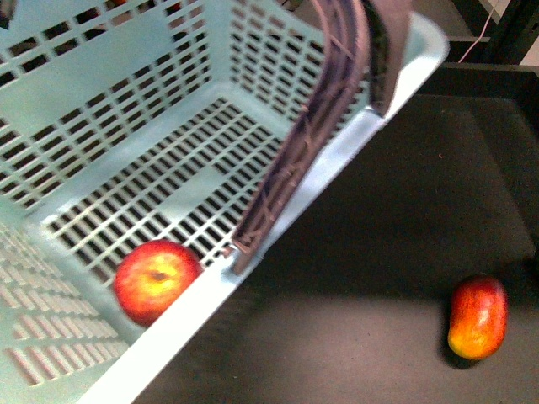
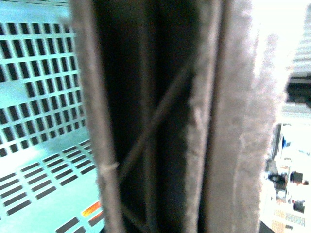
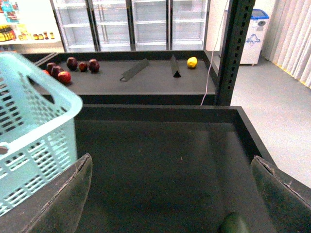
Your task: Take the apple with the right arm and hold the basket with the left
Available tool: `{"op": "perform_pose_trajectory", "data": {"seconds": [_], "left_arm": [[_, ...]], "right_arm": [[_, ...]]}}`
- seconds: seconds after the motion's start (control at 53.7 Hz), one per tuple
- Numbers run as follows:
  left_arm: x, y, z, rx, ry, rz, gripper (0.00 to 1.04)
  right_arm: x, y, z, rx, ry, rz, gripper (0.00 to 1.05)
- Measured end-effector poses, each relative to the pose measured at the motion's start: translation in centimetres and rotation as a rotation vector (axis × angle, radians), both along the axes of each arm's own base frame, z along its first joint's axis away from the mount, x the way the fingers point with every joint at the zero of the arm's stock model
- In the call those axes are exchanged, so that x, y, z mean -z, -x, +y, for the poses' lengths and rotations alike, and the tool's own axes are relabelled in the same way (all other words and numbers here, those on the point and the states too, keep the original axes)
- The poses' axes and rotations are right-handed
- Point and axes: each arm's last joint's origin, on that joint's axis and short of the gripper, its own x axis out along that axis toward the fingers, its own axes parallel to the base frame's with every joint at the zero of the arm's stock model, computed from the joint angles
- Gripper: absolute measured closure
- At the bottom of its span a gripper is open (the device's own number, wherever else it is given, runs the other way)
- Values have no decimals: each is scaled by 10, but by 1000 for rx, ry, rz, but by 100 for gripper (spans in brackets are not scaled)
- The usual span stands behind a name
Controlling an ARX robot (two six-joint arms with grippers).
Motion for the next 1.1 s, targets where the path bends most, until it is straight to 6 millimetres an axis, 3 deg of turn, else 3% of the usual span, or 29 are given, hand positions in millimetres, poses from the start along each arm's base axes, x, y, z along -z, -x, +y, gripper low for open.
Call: {"op": "perform_pose_trajectory", "data": {"seconds": [0.167,0.391,0.744,1.098], "left_arm": [[1,-13,25,-134,50,15,90],[21,-39,60,-284,102,57,90],[58,-106,119,-582,157,137,90],[91,-129,145,-626,133,208,90]], "right_arm": [[0,0,0,0,0,0,9],[0,0,0,0,0,0,9],[0,0,0,0,0,0,9],[0,0,0,0,0,0,9]]}}
